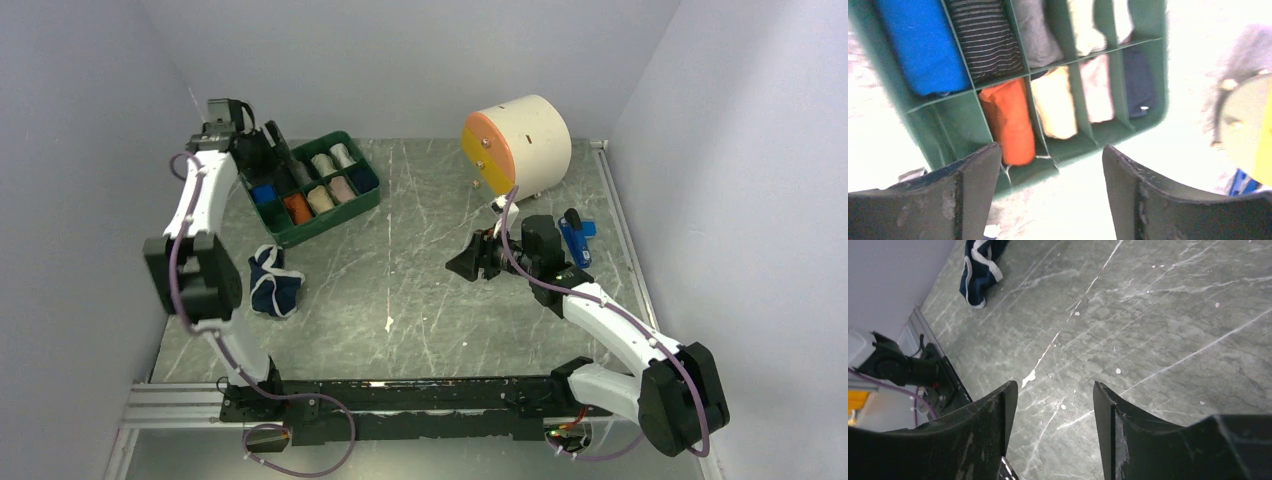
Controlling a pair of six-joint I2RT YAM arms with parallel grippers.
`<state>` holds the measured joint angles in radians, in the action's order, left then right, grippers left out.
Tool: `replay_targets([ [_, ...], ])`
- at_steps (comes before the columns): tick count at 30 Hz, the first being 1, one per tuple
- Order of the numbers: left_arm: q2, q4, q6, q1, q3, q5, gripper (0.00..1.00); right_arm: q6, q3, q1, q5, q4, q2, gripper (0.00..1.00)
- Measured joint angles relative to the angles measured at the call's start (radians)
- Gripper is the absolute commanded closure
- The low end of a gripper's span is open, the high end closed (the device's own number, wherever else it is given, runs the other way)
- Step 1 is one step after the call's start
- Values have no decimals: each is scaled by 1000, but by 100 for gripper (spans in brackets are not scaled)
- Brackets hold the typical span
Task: Roll the underwear
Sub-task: Place the underwear in the storage box, then pick up the underwear from the center of the board.
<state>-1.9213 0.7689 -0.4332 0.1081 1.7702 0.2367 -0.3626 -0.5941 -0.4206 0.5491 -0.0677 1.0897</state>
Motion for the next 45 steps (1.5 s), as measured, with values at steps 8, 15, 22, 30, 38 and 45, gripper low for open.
replay_targets([
  [8, 548, -146, -60, 35, -375, -60, 4, -121, -47, 2, -13, -12, 67, 12],
  [15, 753, -124, -138, 79, -813, -108, 3, -278, 8, 18, -12, -91, 86, 0],
  [22, 913, -63, -225, 121, -1055, -169, 7, -368, 39, 29, -10, -117, 121, 13],
  [30, 750, -125, -233, 146, -1071, -161, 28, -354, 39, 30, 5, -101, 122, 32],
  [38, 696, -185, -221, 152, -1127, -129, 63, -336, 39, 30, 7, -89, 111, 54],
  [45, 690, -172, -187, 153, -1119, -117, 95, -333, 39, 30, 13, -91, 82, 62],
])
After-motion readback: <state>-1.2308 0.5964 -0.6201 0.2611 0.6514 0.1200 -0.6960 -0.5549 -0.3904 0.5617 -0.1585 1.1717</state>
